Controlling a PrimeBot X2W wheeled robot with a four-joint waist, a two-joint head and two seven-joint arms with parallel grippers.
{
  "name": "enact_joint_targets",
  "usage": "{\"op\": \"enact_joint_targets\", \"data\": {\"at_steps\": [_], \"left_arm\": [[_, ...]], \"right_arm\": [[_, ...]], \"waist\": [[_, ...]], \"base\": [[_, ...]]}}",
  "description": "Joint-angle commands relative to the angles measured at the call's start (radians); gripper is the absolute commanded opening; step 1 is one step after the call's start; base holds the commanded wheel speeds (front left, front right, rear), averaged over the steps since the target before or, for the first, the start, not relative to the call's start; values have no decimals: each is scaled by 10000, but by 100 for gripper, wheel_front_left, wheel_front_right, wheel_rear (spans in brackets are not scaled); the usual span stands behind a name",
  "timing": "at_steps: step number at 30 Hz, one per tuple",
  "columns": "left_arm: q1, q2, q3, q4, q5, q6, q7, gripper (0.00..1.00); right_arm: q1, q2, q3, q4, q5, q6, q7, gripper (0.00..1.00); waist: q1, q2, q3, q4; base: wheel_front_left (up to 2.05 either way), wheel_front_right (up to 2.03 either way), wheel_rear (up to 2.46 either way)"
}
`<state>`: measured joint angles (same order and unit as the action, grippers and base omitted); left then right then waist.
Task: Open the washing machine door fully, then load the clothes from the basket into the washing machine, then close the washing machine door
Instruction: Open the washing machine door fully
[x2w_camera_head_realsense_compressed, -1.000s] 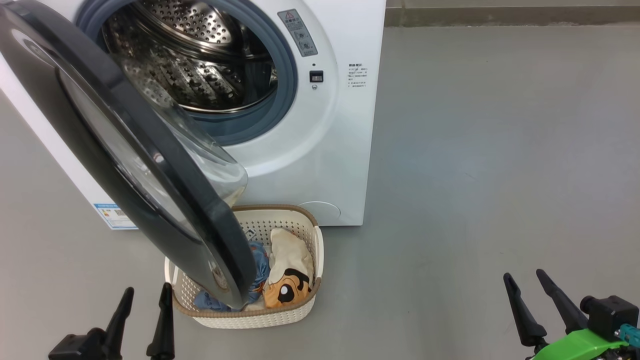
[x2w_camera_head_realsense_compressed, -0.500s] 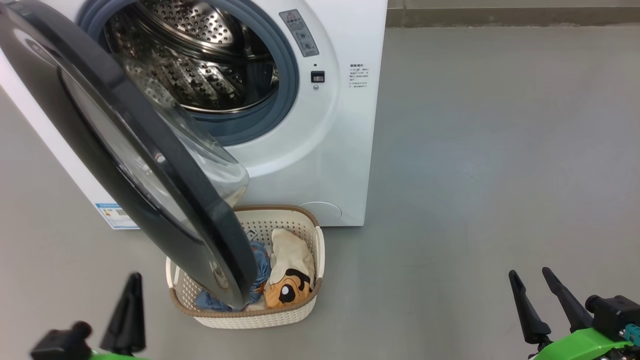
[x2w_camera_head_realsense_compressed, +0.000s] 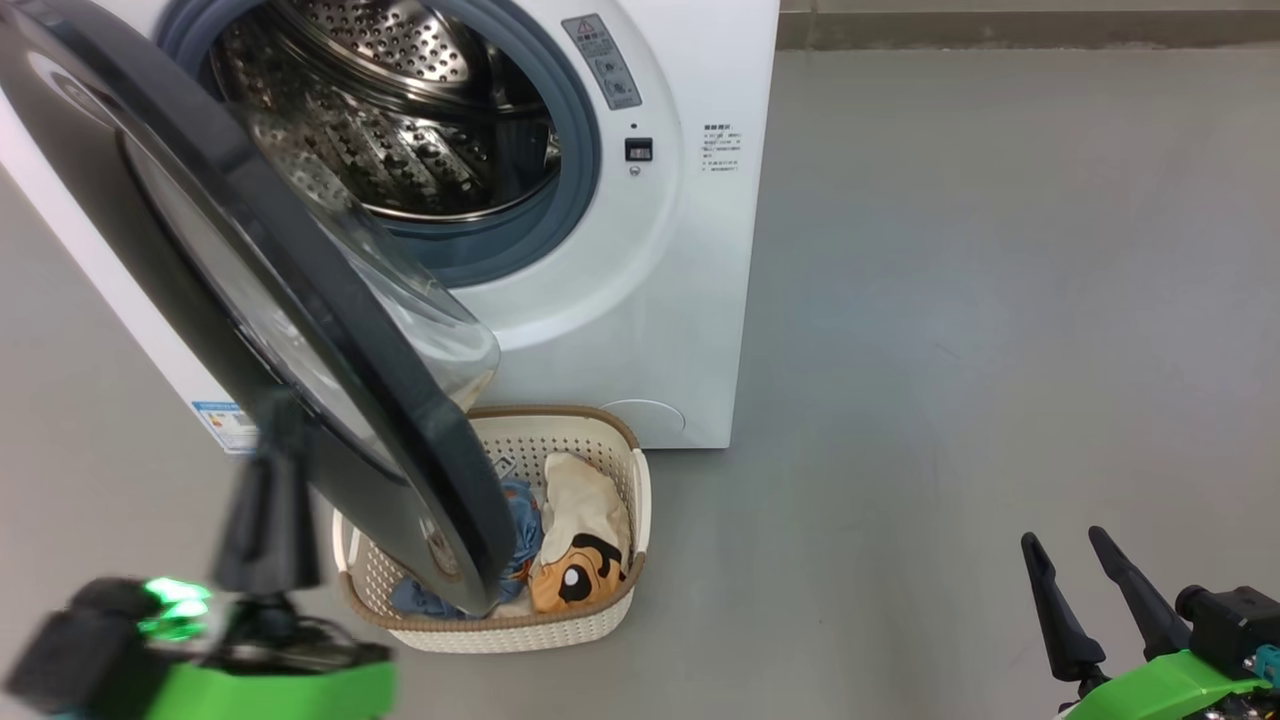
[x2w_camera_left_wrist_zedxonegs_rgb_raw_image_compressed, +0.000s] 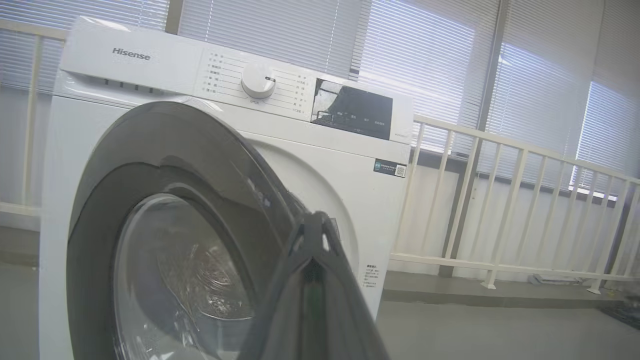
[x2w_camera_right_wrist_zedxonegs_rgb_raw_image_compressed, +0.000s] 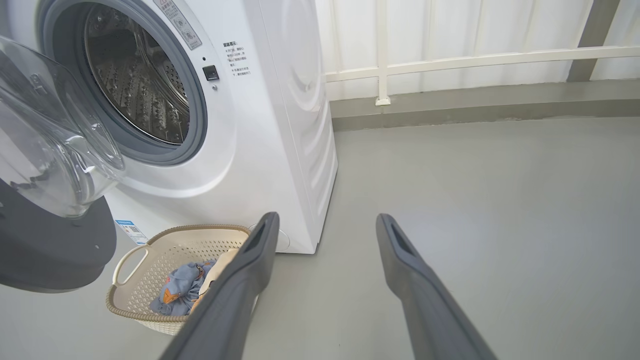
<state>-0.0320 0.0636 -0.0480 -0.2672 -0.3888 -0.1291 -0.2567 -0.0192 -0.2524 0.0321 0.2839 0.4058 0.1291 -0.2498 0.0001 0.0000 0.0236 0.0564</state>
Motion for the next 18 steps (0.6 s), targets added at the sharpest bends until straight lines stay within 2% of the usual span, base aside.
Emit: {"op": "enact_joint_targets", "data": {"at_steps": [1, 5, 8, 14, 18], "left_arm": [[-478, 66, -4, -443, 154, -16, -51, 0], [-657, 10, -1037, -595, 298, -16, -51, 0], [-833, -28, -1699, -223, 196, -16, -51, 0], [-1345, -85, -2784, 1287, -247, -16, -51, 0], [-1674, -121, -2947, 2570, -677, 70, -51, 0]], "right_arm": [[-45, -157, 154, -277, -200, 16, -120, 100], [-85, -118, 147, -336, -248, 16, -120, 100], [-138, -90, 188, -351, -281, 16, -120, 100], [-241, -66, 214, -362, -325, 16, -120, 100], [-302, -41, 233, -336, -349, 16, -120, 100]], "waist": [[0, 0, 31, -24], [0, 0, 121, -86], [0, 0, 182, -156], [0, 0, 303, -258], [0, 0, 331, -315]], "base": [[0, 0, 0], [0, 0, 0], [0, 0, 0], [0, 0, 0], [0, 0, 0]]}}
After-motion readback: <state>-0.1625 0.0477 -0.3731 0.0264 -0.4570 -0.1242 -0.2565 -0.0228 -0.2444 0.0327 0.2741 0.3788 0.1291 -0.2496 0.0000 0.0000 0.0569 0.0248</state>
